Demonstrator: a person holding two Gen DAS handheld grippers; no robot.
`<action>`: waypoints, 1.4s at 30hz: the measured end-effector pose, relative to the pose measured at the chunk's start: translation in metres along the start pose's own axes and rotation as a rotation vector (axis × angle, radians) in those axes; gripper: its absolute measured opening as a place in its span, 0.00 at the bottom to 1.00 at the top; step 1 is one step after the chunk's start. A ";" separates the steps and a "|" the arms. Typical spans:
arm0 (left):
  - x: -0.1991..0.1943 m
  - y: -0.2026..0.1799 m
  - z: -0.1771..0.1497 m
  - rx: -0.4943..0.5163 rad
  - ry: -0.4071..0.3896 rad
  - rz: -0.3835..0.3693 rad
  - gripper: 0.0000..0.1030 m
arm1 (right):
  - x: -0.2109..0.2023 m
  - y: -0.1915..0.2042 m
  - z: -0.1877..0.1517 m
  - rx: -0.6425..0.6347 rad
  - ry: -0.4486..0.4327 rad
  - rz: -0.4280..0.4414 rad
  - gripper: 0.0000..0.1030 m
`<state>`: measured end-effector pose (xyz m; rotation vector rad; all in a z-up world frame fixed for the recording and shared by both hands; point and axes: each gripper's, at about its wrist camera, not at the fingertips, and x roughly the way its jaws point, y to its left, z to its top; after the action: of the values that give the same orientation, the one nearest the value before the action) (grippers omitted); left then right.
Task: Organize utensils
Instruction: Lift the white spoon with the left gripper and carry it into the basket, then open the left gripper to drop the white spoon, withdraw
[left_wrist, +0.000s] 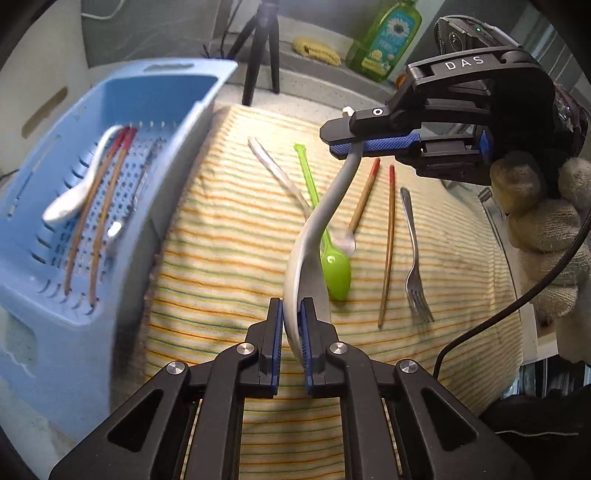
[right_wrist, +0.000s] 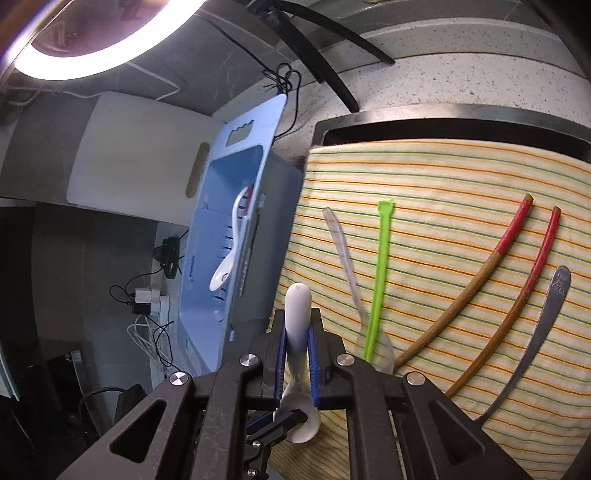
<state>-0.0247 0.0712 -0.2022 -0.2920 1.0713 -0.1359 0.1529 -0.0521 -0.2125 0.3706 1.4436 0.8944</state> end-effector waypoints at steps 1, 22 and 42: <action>-0.007 0.001 0.003 0.005 -0.012 0.001 0.08 | -0.003 0.007 0.002 -0.004 -0.002 0.016 0.09; -0.027 0.106 0.054 0.043 0.013 0.161 0.07 | 0.087 0.096 0.065 -0.040 0.031 0.021 0.09; -0.012 0.101 0.053 0.050 0.066 0.165 0.08 | 0.105 0.096 0.061 -0.102 0.093 -0.077 0.13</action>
<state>0.0132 0.1794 -0.1990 -0.1542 1.1510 -0.0250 0.1695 0.1016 -0.2085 0.1985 1.4813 0.9288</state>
